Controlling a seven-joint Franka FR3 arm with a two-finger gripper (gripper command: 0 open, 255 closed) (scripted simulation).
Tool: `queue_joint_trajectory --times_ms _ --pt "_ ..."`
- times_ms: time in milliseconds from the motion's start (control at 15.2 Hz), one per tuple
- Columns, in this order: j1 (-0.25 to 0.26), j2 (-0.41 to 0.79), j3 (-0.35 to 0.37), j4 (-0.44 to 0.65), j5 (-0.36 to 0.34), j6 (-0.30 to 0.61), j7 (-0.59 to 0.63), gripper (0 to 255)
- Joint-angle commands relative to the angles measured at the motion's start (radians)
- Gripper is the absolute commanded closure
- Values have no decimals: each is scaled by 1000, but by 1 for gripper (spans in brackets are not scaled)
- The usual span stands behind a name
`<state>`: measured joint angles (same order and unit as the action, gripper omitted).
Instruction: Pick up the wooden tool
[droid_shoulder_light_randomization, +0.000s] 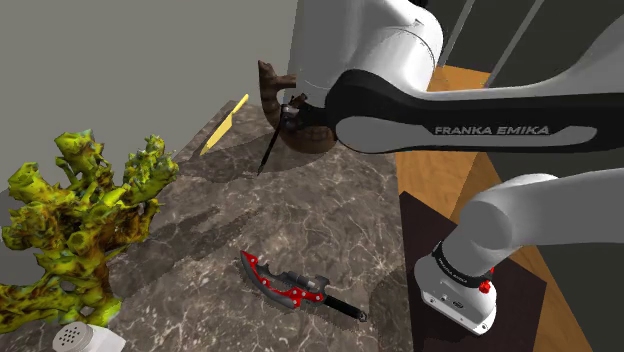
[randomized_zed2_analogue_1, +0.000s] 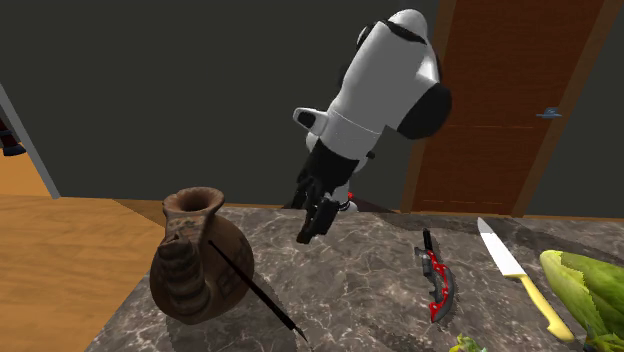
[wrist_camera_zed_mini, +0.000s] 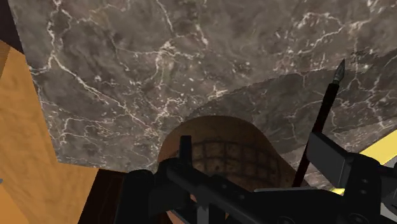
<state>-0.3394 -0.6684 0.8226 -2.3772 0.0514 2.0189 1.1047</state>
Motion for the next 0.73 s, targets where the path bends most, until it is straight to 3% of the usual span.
queue_joint_trajectory --times_ms 0,198,330,462,660 --pt "-126 55 146 66 -62 20 179 0" --pt "-378 120 399 191 -164 3 416 0" --pt "-587 129 592 290 -212 -29 550 0" --pt "-798 78 763 399 -214 -71 640 0" --pt "-828 46 788 396 -188 -54 644 0"
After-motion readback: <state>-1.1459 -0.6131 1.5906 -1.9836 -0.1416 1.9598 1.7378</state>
